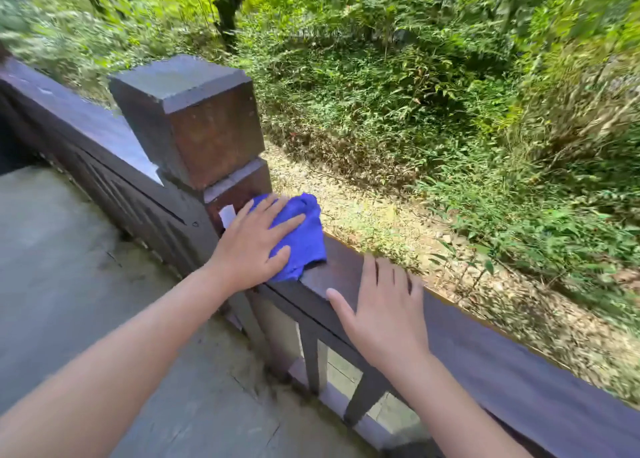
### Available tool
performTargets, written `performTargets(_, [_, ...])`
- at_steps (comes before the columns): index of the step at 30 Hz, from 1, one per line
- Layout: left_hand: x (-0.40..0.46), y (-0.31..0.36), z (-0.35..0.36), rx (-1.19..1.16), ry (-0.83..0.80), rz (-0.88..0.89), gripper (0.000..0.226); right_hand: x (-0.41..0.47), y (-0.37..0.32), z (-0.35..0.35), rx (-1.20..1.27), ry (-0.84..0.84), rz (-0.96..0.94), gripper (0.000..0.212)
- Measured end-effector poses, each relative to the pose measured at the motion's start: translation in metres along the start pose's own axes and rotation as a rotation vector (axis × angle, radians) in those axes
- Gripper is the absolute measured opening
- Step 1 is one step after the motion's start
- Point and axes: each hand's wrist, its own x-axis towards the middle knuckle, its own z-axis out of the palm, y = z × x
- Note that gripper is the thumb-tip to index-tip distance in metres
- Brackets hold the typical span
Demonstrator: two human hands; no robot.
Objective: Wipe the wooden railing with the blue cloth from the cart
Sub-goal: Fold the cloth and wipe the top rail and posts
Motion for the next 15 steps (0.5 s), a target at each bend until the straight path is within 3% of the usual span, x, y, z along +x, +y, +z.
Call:
performTargets(11, [-0.019, 0.044, 0.013, -0.232, 0.183, -0.244, 0.056, 0.019, -0.016, 0.002, 0.119, 0.033, -0.026, 0.073])
performTargets(15, [-0.039, 0.047, 0.015, -0.218, 0.166, -0.181, 0.061, 0.018, -0.013, 0.003, 0.158, 0.022, -0.026, 0.068])
